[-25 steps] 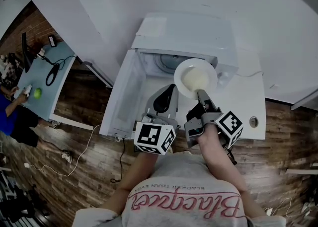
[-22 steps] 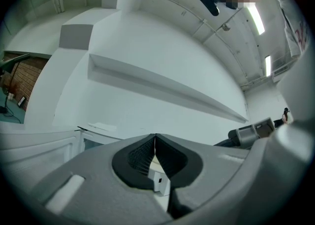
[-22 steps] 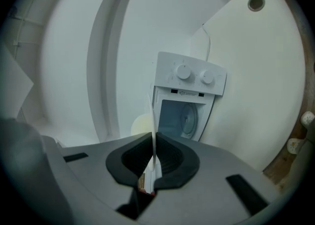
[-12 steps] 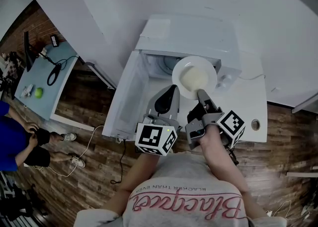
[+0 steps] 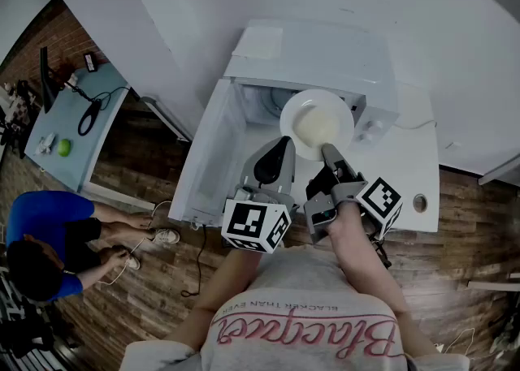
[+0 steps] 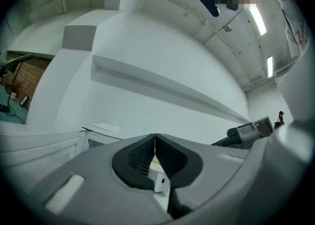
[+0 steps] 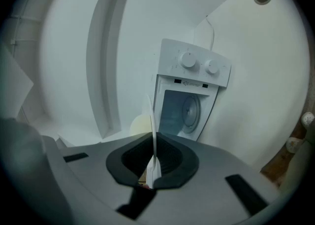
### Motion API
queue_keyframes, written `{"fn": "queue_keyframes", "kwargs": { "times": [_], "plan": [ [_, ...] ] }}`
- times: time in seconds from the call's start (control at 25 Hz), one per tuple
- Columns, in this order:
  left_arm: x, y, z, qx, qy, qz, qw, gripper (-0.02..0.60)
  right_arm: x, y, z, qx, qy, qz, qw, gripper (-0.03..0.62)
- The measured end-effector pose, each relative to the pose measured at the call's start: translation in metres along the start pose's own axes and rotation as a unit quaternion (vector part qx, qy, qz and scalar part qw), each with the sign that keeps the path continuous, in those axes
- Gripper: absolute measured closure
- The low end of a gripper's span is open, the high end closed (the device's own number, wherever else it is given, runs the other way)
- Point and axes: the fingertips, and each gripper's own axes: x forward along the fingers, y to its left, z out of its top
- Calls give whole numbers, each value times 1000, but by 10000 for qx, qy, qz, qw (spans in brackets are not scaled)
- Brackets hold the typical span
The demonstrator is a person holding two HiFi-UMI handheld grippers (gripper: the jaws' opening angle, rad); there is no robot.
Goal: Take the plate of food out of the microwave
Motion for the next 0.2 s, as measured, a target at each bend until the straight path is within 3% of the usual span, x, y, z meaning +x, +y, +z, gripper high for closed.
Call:
{"fn": "queue_keyframes", "kwargs": {
  "times": [0.2],
  "plan": [
    [2,0,-2,-9,21,-32,10000,575,1,0,1,-89,32,-30,10000,574]
  ]
}}
